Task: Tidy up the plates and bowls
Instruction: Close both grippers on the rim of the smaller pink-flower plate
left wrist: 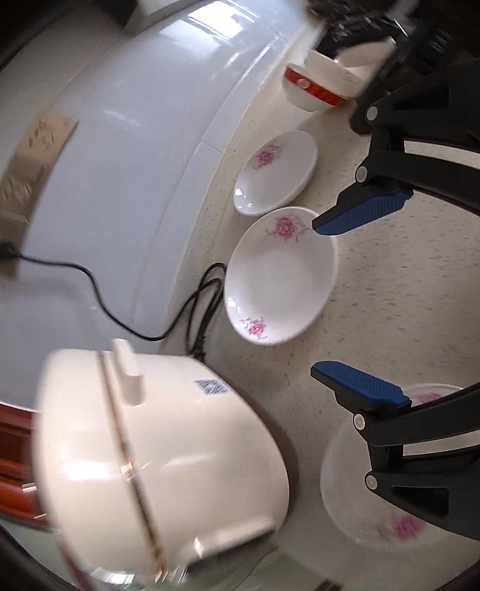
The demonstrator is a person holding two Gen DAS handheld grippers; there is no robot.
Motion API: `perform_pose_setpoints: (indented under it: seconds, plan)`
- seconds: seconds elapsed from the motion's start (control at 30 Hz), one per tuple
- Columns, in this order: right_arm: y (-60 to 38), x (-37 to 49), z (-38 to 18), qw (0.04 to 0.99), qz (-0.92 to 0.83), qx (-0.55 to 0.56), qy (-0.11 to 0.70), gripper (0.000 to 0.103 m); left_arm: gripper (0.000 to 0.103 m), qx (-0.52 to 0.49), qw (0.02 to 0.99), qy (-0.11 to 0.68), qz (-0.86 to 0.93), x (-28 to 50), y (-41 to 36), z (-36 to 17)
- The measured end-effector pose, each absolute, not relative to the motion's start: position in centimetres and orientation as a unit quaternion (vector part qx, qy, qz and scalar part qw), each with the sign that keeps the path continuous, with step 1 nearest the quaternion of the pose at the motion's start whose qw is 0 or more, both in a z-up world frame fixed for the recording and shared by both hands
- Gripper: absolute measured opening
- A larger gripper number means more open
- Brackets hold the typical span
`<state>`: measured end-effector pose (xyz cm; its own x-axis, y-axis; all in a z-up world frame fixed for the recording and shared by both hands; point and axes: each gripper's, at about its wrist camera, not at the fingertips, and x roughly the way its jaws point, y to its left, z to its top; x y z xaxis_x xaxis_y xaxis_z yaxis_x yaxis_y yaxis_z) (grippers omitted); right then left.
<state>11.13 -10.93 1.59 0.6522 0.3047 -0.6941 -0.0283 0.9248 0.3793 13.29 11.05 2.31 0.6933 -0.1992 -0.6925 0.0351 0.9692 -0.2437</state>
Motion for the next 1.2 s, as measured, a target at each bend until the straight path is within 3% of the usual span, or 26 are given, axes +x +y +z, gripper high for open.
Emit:
perform_pose_setpoints:
  seconds: [0.23, 0.53, 0.77, 0.97, 1.2]
  plan:
    - [-8.6, 15.0, -1.7, 0.870, 0.097, 0.209, 0.436, 0.089, 0.071, -0.103, 0.910, 0.398, -0.056, 17.6, 11.5, 0.0]
    - [-7.1, 17.2, -3.2, 0.875, 0.095, 0.189, 0.436, 0.078, 0.057, -0.094, 0.896, 0.430, -0.057, 20.1, 11.4, -2.4]
    - [-6.1, 18.0, -3.4, 0.889, 0.079, 0.142, 0.427, 0.063, 0.051, -0.091, 0.886, 0.452, -0.052, 21.0, 10.8, -3.6]
    - [-5.5, 18.5, -3.5, 0.891, 0.083, 0.127, 0.428, 0.048, 0.035, -0.073, 0.890, 0.447, -0.053, 21.1, 10.1, -3.7]
    - [-4.6, 18.6, -3.7, 0.889, 0.105, 0.119, 0.429, 0.034, 0.031, -0.069, 0.893, 0.441, -0.055, 20.7, 10.0, -3.5]
